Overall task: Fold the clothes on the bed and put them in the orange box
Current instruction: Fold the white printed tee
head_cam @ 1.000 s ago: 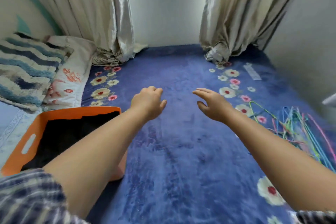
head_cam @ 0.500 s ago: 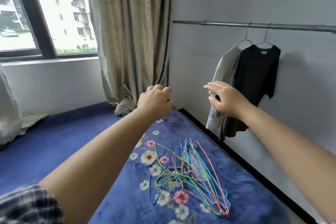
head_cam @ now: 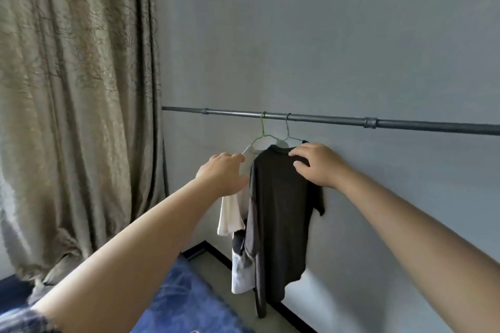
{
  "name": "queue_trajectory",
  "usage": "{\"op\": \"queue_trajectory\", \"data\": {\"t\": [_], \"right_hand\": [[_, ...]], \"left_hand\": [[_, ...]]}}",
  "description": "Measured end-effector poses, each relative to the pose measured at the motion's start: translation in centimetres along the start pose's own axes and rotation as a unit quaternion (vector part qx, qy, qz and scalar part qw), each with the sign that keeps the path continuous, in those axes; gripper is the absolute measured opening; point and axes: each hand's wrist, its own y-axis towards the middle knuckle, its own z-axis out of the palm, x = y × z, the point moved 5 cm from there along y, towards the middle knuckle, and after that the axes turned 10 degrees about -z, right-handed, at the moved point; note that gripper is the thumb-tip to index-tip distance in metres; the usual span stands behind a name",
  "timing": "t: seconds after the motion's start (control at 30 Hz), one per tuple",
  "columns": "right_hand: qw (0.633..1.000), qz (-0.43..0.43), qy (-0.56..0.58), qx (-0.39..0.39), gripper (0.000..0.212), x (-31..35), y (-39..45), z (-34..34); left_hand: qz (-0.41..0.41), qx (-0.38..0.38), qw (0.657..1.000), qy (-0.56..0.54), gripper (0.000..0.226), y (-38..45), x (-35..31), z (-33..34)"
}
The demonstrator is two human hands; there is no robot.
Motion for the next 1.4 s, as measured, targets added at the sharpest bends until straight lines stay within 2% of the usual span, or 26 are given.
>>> {"op": "queue_trajectory", "data": {"t": [0.13,0.33,0.43,0.6,0.8,0.9,1.0,1.1,1.13,1.23,1.4], "right_hand": [[0.999,-0.003,-0.008,0.032,0.035,-7.5,4.2,0.8],[0.997,-0.016,0.049,0.05,0.033,-17.2,11.4,4.0],[0.994,0.004,0.096,0.046,0.03,-20.8,14.9,6.0],[0.965,0.111,0.231,0.056,0.024,-25.3,20.2,9.7],[0.867,0.254,0.427,0.034,0.05,-27.6,23.1,15.4],[0.776,0.314,0.547,0.007,0.053,-27.7,23.9,17.6],[0.676,0.354,0.646,-0.021,0.043,-27.1,24.4,19.2],[0.608,0.356,0.709,-0.023,0.019,-26.5,25.0,20.7],[0.602,0.359,0.713,-0.021,0.012,-26.4,25.1,21.1],[0.638,0.37,0.676,-0.021,0.027,-26.8,25.2,21.9],[0.705,0.366,0.607,-0.032,0.033,-26.9,25.6,21.5]], "left_hand": [[-0.024,-0.008,1.0,0.01,0.052,7.0,-3.4,1.1],[-0.103,-0.03,0.994,0.034,0.053,17.4,-6.4,2.4],[-0.13,-0.019,0.99,0.053,0.053,21.1,-6.8,3.9],[-0.162,-0.017,0.985,0.06,0.052,26.6,-7.0,6.0],[-0.177,0.007,0.983,0.054,0.05,32.6,-6.0,9.0],[-0.194,0.039,0.98,0.032,0.048,35.4,-4.9,11.1],[-0.211,0.079,0.974,-0.004,0.051,37.4,-3.7,12.9],[-0.226,0.1,0.967,-0.054,0.055,39.1,-2.4,15.0],[-0.228,0.109,0.965,-0.067,0.056,39.6,-2.0,15.8],[-0.22,0.127,0.961,-0.111,0.053,40.3,-1.0,17.7],[-0.187,0.111,0.943,-0.251,0.019,40.9,-2.4,18.2]]}}
